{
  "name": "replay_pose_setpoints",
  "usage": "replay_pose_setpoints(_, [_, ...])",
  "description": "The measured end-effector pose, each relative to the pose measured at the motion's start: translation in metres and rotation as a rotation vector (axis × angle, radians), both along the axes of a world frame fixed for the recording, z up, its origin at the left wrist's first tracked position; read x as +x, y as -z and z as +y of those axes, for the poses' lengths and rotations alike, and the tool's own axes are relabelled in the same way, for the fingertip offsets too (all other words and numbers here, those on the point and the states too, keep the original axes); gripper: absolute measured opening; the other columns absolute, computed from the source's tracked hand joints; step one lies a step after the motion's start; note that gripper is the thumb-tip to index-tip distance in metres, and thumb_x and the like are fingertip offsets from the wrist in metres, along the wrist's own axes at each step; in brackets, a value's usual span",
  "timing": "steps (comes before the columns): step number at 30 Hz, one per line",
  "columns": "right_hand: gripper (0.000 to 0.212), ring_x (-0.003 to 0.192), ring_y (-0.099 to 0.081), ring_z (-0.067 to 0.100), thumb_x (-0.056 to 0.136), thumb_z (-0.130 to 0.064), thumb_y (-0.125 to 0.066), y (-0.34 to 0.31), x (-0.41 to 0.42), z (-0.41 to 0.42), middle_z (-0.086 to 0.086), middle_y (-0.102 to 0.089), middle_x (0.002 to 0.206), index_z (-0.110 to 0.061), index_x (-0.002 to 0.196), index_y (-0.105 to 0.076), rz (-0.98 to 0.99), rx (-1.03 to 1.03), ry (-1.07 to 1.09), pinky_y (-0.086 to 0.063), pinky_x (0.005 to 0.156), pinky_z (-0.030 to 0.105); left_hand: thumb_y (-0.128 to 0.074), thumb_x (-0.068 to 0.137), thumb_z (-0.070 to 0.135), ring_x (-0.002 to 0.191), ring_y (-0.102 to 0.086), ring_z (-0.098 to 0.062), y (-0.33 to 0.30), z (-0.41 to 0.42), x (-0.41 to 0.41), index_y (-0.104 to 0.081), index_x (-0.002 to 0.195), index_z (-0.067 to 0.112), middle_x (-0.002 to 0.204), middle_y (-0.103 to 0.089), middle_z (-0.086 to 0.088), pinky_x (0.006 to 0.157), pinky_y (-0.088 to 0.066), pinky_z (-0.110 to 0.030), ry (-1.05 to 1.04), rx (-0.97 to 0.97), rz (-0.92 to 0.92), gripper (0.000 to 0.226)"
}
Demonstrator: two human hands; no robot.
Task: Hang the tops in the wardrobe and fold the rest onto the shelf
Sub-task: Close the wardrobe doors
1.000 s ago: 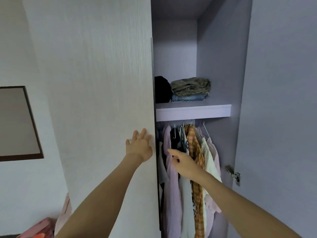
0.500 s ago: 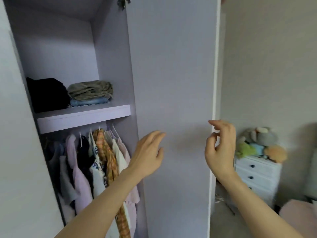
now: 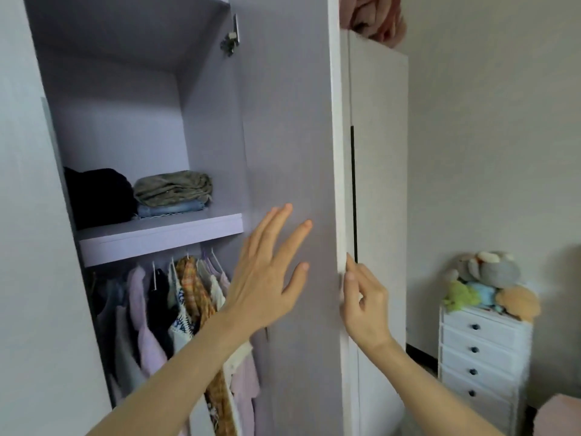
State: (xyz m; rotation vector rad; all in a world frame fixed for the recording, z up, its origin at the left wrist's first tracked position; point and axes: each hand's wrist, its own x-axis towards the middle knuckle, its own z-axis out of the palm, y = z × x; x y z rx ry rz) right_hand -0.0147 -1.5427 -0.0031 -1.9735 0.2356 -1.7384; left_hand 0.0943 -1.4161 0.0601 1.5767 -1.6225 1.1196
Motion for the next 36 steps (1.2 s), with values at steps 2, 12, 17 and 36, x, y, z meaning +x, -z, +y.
replay_pose_setpoints(2, [0.048, 0.082, -0.062, 0.017, 0.098, -0.031, -0.029, -0.003, 0.014, 0.02, 0.008, -0.067, 0.095, -0.006, 0.13, -0.054, 0.043, -0.151, -0.108, -0.05, 0.07, 0.027, -0.042, 0.094, 0.029, 0.143, -0.017, -0.027, -0.009, 0.011, 0.004, -0.033, 0.141, 0.019, 0.152, -0.025, -0.011, 0.115, -0.019, -0.046, -0.01, -0.071, -0.109, 0.049])
replay_pose_setpoints(12, [0.06, 0.146, 0.003, 0.023, 0.097, -0.019, -0.038, -0.022, 0.151, 0.098, 0.006, -0.001, 0.159, -0.034, 0.145, -0.006, 0.557, -0.553, -0.295, -0.009, 0.119, 0.034, -0.039, 0.093, 0.027, 0.141, -0.023, -0.039, -0.006, 0.128, 0.113, -0.038, 0.144, 0.013, 0.154, -0.023, -0.014, 0.105, -0.032, -0.058, -0.682, -0.119, -0.045, 0.053])
replay_pose_setpoints(17, [0.069, 0.143, 0.02, 0.029, 0.097, -0.023, -0.036, -0.03, 0.229, 0.132, 0.0, 0.024, 0.156, -0.039, 0.148, 0.008, 0.816, -0.609, -0.064, -0.008, 0.114, 0.057, -0.032, 0.099, 0.037, 0.146, 0.009, -0.031, -0.012, 0.169, 0.173, 0.011, 0.149, 0.034, 0.16, 0.008, -0.002, 0.115, -0.014, -0.055, -1.048, 0.177, 0.201, 0.066])
replay_pose_setpoints(36, [0.077, 0.139, 0.03, 0.032, 0.094, -0.018, -0.04, -0.039, 0.309, 0.133, -0.009, 0.043, 0.143, -0.035, 0.147, 0.014, 0.863, -0.71, -0.014, -0.003, 0.115, 0.057, -0.055, 0.084, 0.011, 0.098, -0.059, -0.024, -0.027, 0.151, 0.231, -0.054, 0.1, 0.021, 0.095, -0.061, 0.002, 0.097, -0.044, -0.045, -0.543, -0.329, 1.107, 0.018])
